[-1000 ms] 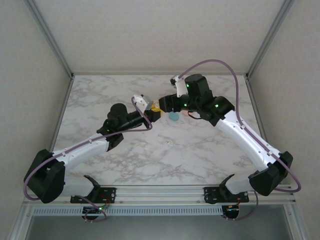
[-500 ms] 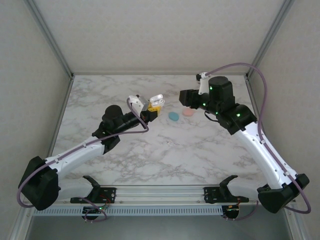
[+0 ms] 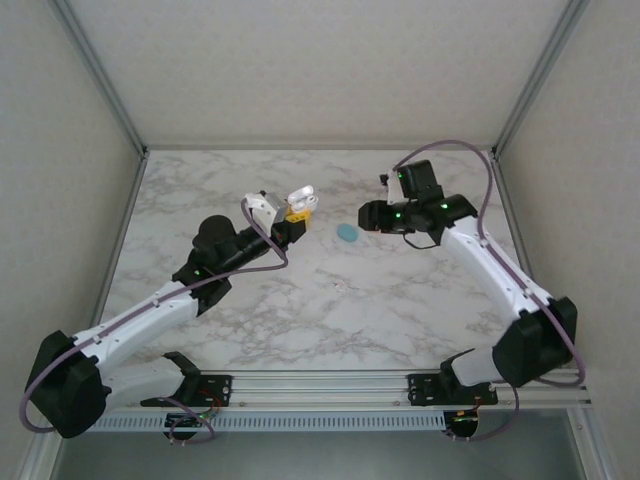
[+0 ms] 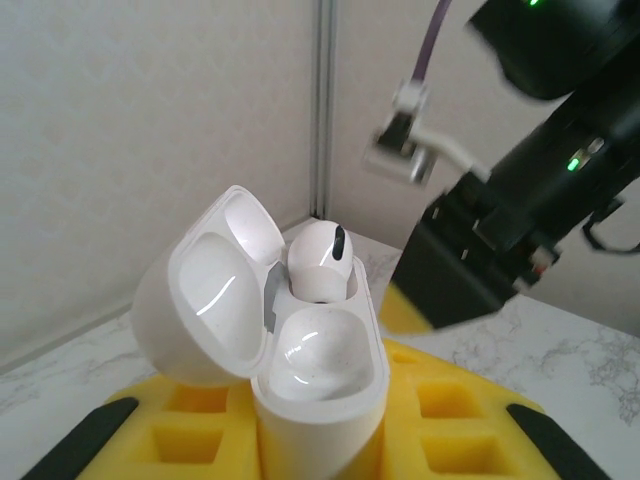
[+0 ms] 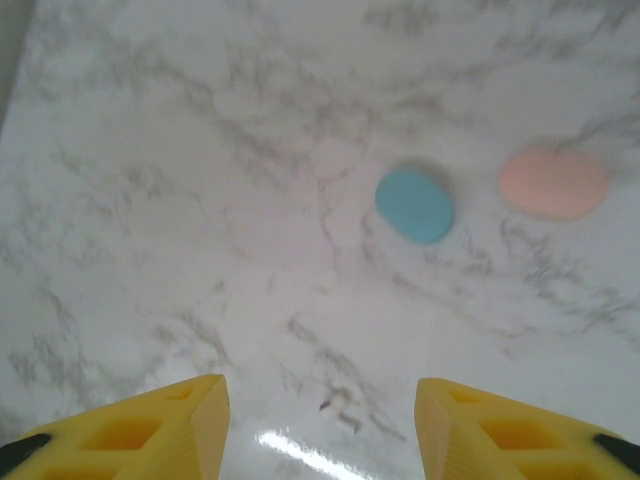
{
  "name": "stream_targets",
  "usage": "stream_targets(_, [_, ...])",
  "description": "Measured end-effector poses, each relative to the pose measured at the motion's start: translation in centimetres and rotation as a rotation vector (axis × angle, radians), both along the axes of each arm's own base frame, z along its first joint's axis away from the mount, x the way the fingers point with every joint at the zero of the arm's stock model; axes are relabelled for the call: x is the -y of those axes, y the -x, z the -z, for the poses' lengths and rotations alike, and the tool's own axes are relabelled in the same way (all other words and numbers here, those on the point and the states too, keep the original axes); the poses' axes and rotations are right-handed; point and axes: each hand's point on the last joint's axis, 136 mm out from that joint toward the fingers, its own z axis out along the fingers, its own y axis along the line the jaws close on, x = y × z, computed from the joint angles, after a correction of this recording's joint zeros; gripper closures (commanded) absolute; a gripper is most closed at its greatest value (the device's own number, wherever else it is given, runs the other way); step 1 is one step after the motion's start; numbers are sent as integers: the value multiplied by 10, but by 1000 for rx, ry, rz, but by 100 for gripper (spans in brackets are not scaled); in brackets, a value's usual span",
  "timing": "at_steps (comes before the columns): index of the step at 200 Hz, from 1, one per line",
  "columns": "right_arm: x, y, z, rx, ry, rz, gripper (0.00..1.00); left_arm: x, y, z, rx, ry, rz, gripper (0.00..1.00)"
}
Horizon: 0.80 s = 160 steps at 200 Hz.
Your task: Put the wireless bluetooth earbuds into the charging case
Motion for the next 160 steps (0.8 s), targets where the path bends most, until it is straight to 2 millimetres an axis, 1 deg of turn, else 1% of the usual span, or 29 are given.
stream_targets(18, [-7, 6, 25, -90, 14, -48, 48, -5, 3, -4, 8, 3, -14, 100])
stream_targets(44, [-19, 18, 48, -167, 29, -123, 48, -12, 7, -10, 25, 4, -32, 100])
stream_targets(65, [-34, 32, 69, -230, 55, -199, 47, -16, 8, -15, 41, 4, -45, 100])
stream_targets(86, [-45, 42, 90, -279, 92, -252, 46, -18, 8, -15, 40, 0, -57, 100])
stream_targets(93, [-49, 47, 101, -306, 112, -272, 46, -18, 8, -14, 38, -2, -58, 100])
stream_targets(122, [-56, 58, 133, -377, 171, -322, 45, -18, 7, -14, 37, -3, -58, 100])
stream_targets(136, [-58, 59, 145, -405, 191, -333, 45, -18, 7, -14, 37, -3, -58, 100])
stream_targets(160, [-61, 59, 158, -428, 214, -346, 45, -18, 7, -14, 37, -3, -58, 100])
